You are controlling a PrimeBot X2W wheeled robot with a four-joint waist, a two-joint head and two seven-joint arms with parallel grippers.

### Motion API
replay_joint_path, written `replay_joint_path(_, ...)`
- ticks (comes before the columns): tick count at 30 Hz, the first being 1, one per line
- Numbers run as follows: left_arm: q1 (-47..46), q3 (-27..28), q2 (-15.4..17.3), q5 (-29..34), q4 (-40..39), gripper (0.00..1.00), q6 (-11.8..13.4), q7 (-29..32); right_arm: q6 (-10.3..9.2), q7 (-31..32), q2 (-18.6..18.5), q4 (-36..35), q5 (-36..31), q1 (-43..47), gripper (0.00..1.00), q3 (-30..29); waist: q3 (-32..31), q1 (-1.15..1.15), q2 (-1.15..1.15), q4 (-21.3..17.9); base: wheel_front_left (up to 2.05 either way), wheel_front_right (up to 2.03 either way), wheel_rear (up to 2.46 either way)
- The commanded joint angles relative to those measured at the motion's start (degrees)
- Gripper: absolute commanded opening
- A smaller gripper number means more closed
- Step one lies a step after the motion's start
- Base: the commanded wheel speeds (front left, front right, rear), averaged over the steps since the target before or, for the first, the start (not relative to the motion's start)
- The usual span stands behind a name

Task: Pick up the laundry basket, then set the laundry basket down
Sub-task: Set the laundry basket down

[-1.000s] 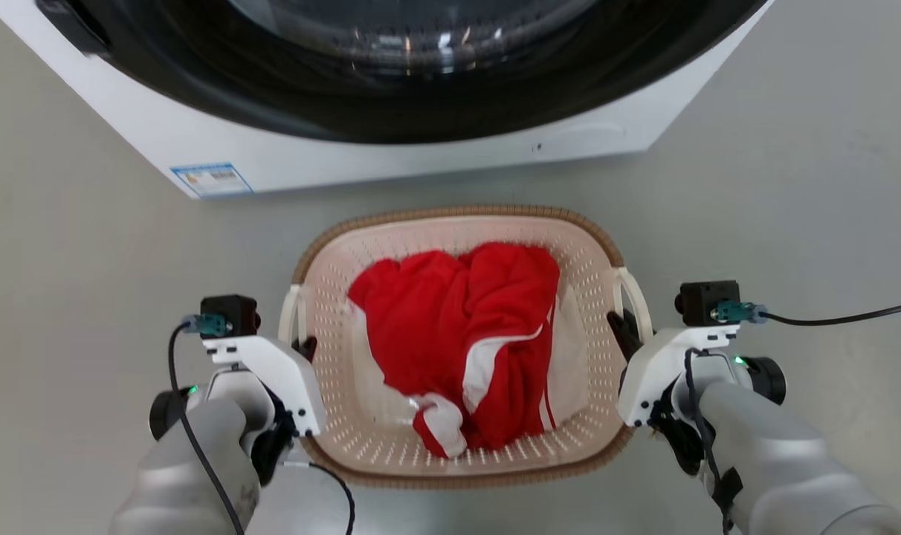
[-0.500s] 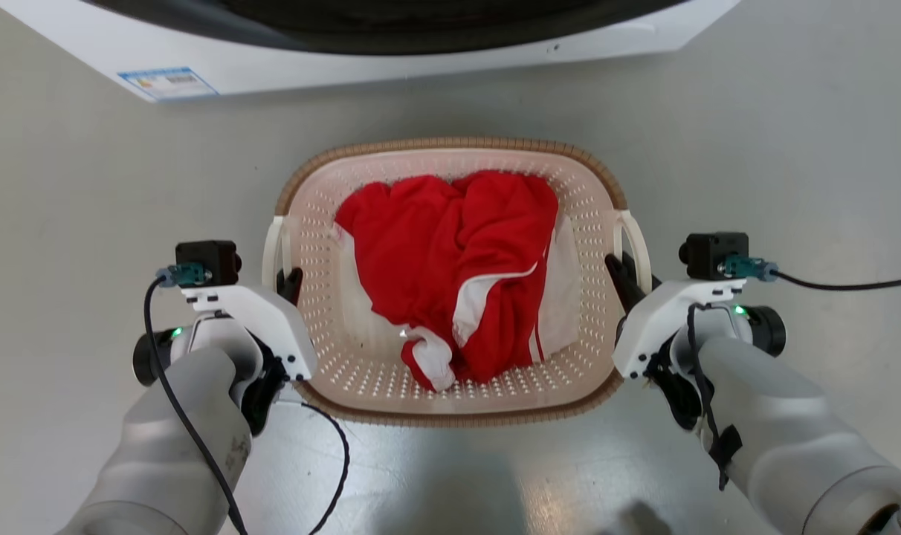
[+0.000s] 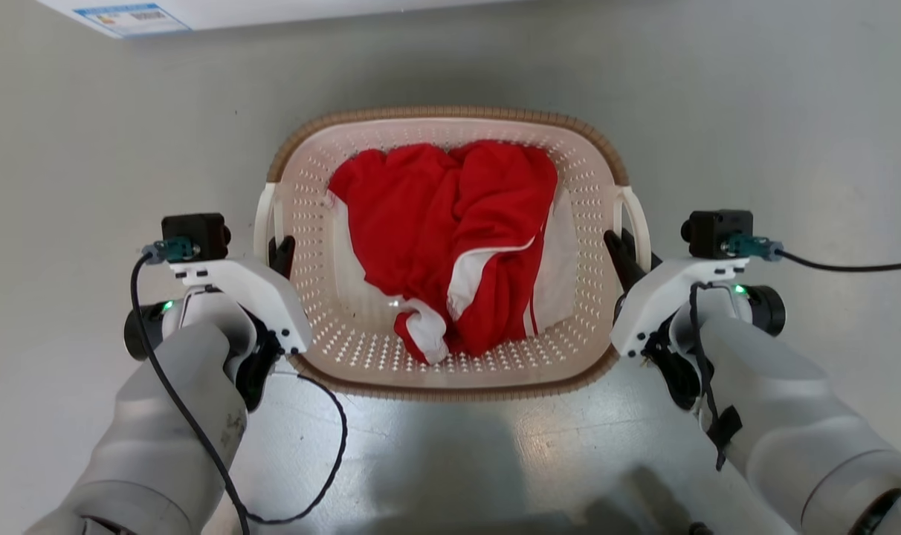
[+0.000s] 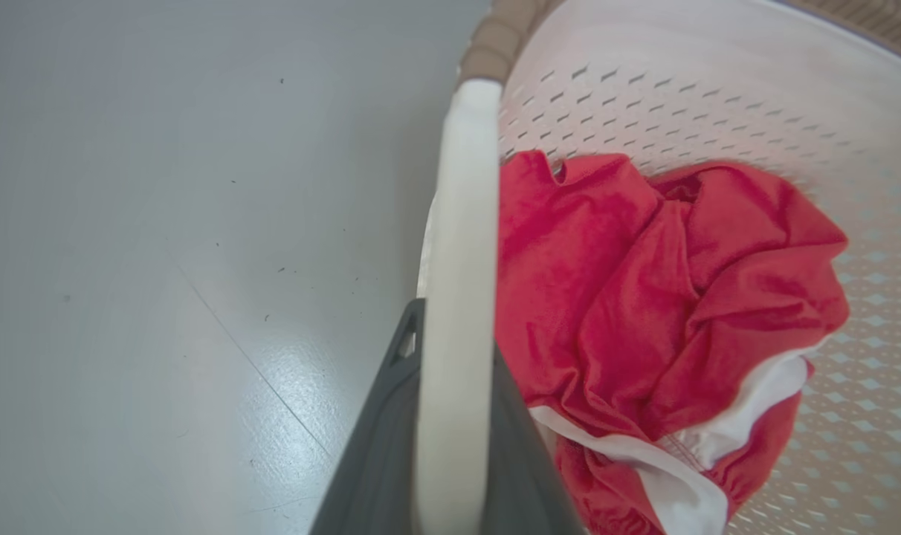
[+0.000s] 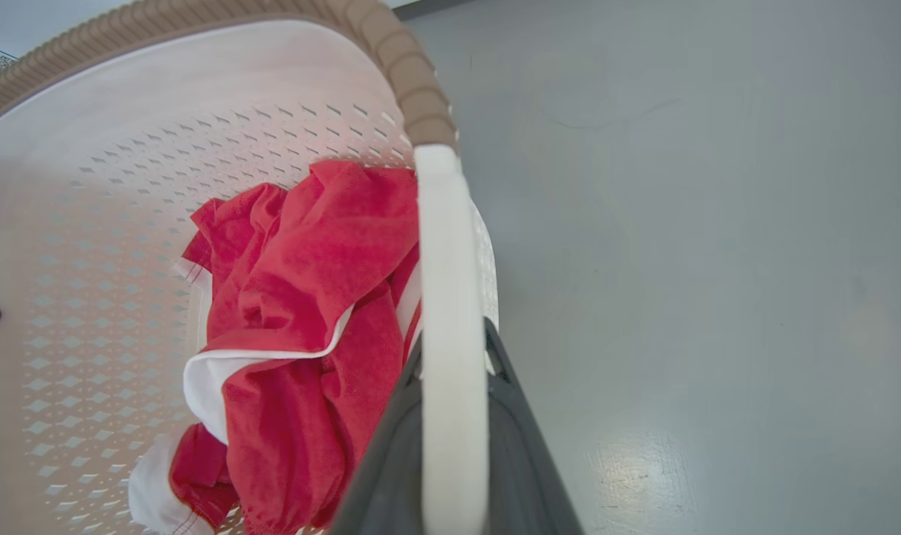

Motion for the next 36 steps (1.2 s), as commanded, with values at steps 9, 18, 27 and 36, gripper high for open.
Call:
replay_joint_path(9,-3.1,4.3,2.0,2.7,-2.3,0.0,0.9,-1.3,0.45,-0.8,0.2,-0.4,-2.2,0.4,0.0,-1.6,3.4,0.0,0.0,0.6,0.0,0.0,0.0)
replay_joint_path(18,-3.0,7.2,2.0,5.4,-3.8,0.0,1.4,-1.3,0.45,-0.8,0.3,-0.1,-3.9,0.1,0.0,-2.8,4.6,0.0,0.0,0.8,0.0,0.0,0.0)
replay_joint_path(27,-2.5,10.1,1.4,8.1,-4.1,0.0,1.5,-1.3,0.45,-0.8,0.6,0.2,-5.8,-0.2,0.0,-4.4,5.3,0.0,0.0,0.9,0.0,0.0,0.0)
replay_joint_path(36,-1.9,11.0,0.1,8.9,-2.4,1.0,0.4,-1.3,0.45,-0.8,1.4,2.2,-5.8,0.3,1.0,-4.7,4.5,0.0,0.0,0.9,0.0,0.0,0.0)
